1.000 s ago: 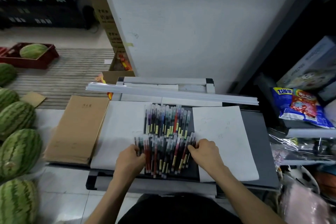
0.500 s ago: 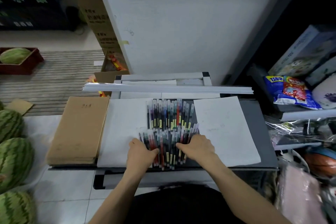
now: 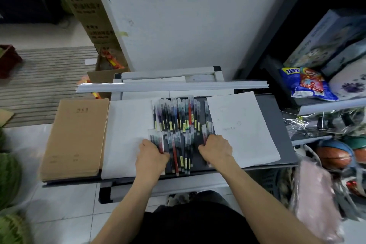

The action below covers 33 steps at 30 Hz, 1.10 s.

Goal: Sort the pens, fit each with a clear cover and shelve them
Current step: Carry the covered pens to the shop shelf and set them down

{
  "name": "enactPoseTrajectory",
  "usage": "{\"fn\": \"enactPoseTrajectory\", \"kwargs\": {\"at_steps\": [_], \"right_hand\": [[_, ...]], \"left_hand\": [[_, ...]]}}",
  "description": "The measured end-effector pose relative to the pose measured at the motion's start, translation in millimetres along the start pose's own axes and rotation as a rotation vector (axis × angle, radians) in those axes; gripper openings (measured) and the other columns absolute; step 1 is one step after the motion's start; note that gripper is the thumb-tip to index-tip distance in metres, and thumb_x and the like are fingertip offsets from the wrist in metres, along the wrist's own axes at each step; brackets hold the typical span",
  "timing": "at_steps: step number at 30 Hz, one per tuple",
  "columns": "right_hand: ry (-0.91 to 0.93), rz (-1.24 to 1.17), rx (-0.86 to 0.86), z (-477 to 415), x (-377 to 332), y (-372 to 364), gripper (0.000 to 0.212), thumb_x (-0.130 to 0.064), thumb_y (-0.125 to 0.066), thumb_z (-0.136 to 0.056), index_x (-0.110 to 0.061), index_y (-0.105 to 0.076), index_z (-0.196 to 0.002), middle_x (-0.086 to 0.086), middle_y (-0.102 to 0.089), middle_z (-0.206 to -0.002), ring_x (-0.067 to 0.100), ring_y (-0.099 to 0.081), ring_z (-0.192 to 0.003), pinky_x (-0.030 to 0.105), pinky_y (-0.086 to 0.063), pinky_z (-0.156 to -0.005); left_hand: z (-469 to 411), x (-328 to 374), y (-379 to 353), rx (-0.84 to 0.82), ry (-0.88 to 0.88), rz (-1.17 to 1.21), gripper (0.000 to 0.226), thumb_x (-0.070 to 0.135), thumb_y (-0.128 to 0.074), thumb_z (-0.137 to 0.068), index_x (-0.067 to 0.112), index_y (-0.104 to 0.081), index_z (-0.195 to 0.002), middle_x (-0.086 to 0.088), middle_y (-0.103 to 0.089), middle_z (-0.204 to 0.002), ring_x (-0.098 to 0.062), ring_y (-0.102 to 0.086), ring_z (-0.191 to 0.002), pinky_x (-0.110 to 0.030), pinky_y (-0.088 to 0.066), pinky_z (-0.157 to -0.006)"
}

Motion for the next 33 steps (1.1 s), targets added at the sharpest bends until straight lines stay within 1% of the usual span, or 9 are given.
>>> {"fn": "enactPoseTrajectory", "kwargs": {"at_steps": [7, 15, 19, 21, 23, 25, 28, 30, 33], "right_hand": [[-0.004, -0.056, 0.030, 0, 5, -9, 0.030, -0.024, -0.045, -0.101, -0.004, -0.066, -0.110, 0.011, -0.066, -0.113, 0.032, -0.067, -0.104, 0.035, -0.051, -0.082], [-0.067, -0.315, 0.037, 6, 31, -13, 0.024, -0.030, -0.043, -0.105, -0.007, -0.047, -0.099, 0.007, -0.054, -0.085, 0.032, -0.054, -0.077, 0.037, -0.042, -0.070], [-0.101, -0.605, -0.024, 7, 43, -23, 0.025, -0.026, -0.042, -0.107, -0.001, -0.049, -0.107, 0.014, -0.066, -0.091, 0.031, -0.068, -0.073, 0.041, -0.054, -0.063], [-0.166, -0.809, -0.072, 11, 50, -28, 0.023, -0.024, -0.041, -0.109, -0.003, -0.050, -0.108, 0.015, -0.068, -0.092, 0.026, -0.075, -0.068, 0.038, -0.059, -0.059], [-0.213, -0.987, -0.098, 14, 56, -33, 0.020, -0.021, -0.041, -0.109, -0.004, -0.051, -0.105, 0.013, -0.068, -0.092, 0.026, -0.076, -0.067, 0.040, -0.062, -0.066], [-0.232, -1.089, -0.121, 15, 61, -34, 0.019, -0.018, -0.041, -0.108, -0.006, -0.055, -0.107, 0.009, -0.066, -0.086, 0.022, -0.069, -0.063, 0.036, -0.057, -0.060], [-0.211, -1.272, -0.174, 15, 60, -31, 0.018, -0.013, -0.041, -0.105, -0.011, -0.060, -0.104, 0.002, -0.053, -0.072, 0.014, -0.047, -0.054, 0.024, -0.037, -0.045], [-0.167, -1.352, -0.194, 13, 58, -25, 0.015, -0.020, -0.048, -0.108, -0.014, -0.057, -0.097, -0.003, -0.044, -0.065, 0.011, -0.035, -0.050, 0.021, -0.029, -0.043], [-0.046, -1.355, -0.162, 5, 56, -10, 0.031, -0.033, -0.055, -0.107, -0.019, -0.046, -0.081, -0.002, -0.034, -0.062, 0.011, -0.028, -0.048, 0.021, -0.025, -0.042]], "left_hand": [[-2, -8, -2, 0.000, -0.005, -0.060, 0.040, 0.030, -0.071, -0.092, 0.008, -0.042, -0.106, -0.009, -0.050, -0.108, -0.027, -0.052, -0.080, -0.038, -0.044, -0.068], [-14, -11, -3, 0.025, -0.084, -0.064, 0.012, 0.008, -0.048, -0.102, -0.002, -0.045, -0.108, -0.018, -0.050, -0.107, -0.030, -0.047, -0.073, -0.041, -0.040, -0.065], [-13, -10, -3, 0.010, -0.102, -0.096, 0.006, 0.006, -0.045, -0.104, 0.000, -0.044, -0.106, -0.015, -0.049, -0.101, -0.026, -0.044, -0.071, -0.038, -0.037, -0.064], [-10, -14, -3, -0.009, -0.075, -0.090, 0.007, 0.008, -0.045, -0.105, 0.004, -0.042, -0.101, -0.012, -0.053, -0.092, -0.022, -0.047, -0.066, -0.036, -0.034, -0.057], [-4, -18, -5, -0.036, -0.065, -0.074, 0.010, 0.012, -0.043, -0.107, 0.004, -0.042, -0.101, -0.011, -0.054, -0.083, -0.022, -0.050, -0.065, -0.034, -0.031, -0.051], [5, -18, -5, -0.027, -0.051, 0.009, 0.015, 0.019, -0.040, -0.110, 0.006, -0.043, -0.102, -0.012, -0.055, -0.082, -0.026, -0.053, -0.066, -0.035, -0.032, -0.051], [15, -6, -14, -0.047, -0.097, 0.212, 0.024, 0.031, -0.041, -0.111, 0.010, -0.046, -0.099, -0.009, -0.059, -0.080, -0.026, -0.053, -0.066, -0.036, -0.037, -0.054], [22, 12, -23, -0.077, -0.155, 0.323, 0.030, 0.040, -0.047, -0.108, 0.016, -0.048, -0.089, -0.002, -0.055, -0.071, -0.024, -0.051, -0.062, -0.036, -0.039, -0.056], [32, 55, -33, -0.085, -0.229, 0.375, 0.037, 0.047, -0.058, -0.101, 0.023, -0.047, -0.076, 0.004, -0.051, -0.062, -0.014, -0.051, -0.055, -0.029, -0.041, -0.055]]}}
Point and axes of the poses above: each hand's wrist, its own z-axis away from the middle knuckle, its own y-axis out of the back of the hand, x = y × z, the point moved 7 cm from there along -z, towards the middle knuckle
